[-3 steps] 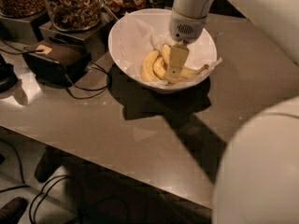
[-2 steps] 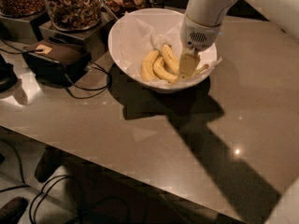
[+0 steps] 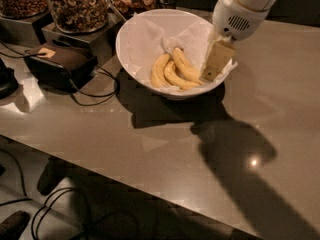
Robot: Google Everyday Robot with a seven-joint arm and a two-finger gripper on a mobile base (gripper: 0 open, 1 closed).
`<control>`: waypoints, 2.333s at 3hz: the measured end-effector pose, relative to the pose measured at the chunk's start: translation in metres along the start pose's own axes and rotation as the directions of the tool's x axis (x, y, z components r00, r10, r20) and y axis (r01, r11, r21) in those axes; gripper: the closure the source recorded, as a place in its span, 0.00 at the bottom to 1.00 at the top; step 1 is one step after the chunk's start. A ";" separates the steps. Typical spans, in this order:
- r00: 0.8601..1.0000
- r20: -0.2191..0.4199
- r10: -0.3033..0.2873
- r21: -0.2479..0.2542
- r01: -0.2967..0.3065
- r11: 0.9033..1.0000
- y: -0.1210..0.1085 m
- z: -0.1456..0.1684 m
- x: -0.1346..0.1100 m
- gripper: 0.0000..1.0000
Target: Pick banana from white bowl
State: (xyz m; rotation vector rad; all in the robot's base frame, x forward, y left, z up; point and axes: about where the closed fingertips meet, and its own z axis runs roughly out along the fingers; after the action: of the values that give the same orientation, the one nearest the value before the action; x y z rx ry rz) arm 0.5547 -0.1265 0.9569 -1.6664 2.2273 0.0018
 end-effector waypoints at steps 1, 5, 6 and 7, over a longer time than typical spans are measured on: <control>1.000 0.001 0.000 0.001 0.000 1.000 0.000 -0.001 0.000 0.05; 0.984 0.101 0.144 -0.130 -0.130 0.983 -0.037 -0.002 -0.018 0.00; 0.976 0.075 0.203 -0.186 -0.186 0.965 -0.043 0.018 -0.012 0.00; 0.970 0.032 0.242 -0.217 -0.229 0.949 -0.046 0.038 -0.004 0.09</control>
Offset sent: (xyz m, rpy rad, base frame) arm 0.0011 0.0037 0.0169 0.0859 -0.0397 0.0436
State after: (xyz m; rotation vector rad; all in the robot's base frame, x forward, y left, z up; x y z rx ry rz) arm 0.6096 -0.1287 0.9317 -1.4665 2.4380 0.3567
